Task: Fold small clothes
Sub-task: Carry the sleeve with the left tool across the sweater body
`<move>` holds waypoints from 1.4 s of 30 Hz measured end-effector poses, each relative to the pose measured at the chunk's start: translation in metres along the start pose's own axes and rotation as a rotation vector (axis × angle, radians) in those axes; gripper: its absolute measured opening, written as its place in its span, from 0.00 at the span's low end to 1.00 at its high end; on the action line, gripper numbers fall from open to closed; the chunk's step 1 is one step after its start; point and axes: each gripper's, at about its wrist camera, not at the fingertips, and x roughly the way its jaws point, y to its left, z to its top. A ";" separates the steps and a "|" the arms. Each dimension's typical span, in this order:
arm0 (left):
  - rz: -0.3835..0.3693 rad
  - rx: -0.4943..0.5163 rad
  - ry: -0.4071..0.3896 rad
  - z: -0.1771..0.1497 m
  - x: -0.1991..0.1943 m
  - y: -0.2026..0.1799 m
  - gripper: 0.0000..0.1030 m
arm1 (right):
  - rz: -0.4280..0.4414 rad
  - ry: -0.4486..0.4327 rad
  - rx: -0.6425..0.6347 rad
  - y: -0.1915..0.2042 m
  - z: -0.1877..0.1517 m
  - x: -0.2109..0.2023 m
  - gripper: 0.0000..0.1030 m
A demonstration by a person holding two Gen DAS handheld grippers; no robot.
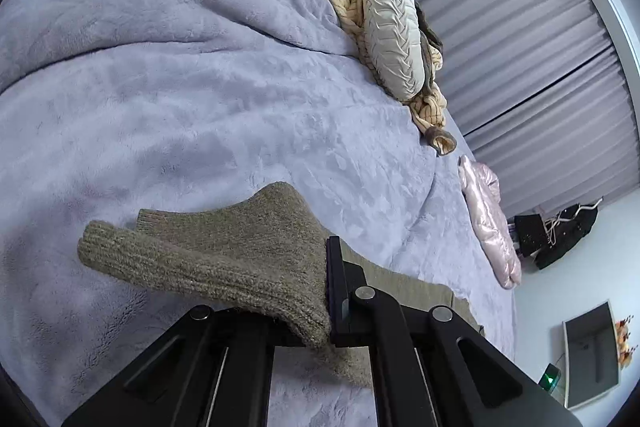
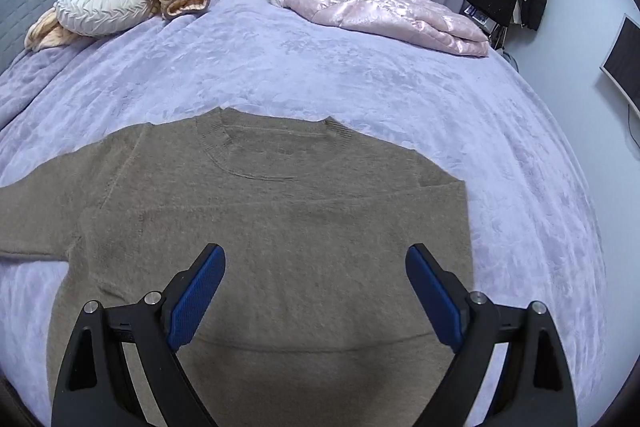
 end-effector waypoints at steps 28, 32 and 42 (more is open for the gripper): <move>0.040 0.153 0.010 0.007 -0.027 -0.058 0.06 | 0.334 -0.049 -0.495 0.158 -0.040 -0.014 0.06; 0.039 0.153 0.012 0.008 -0.025 -0.058 0.06 | 0.174 -0.101 -0.559 0.129 -0.052 -0.013 0.57; 0.032 0.212 -0.010 0.004 -0.055 -0.098 0.06 | 0.141 -0.040 -0.740 0.177 -0.065 0.024 0.31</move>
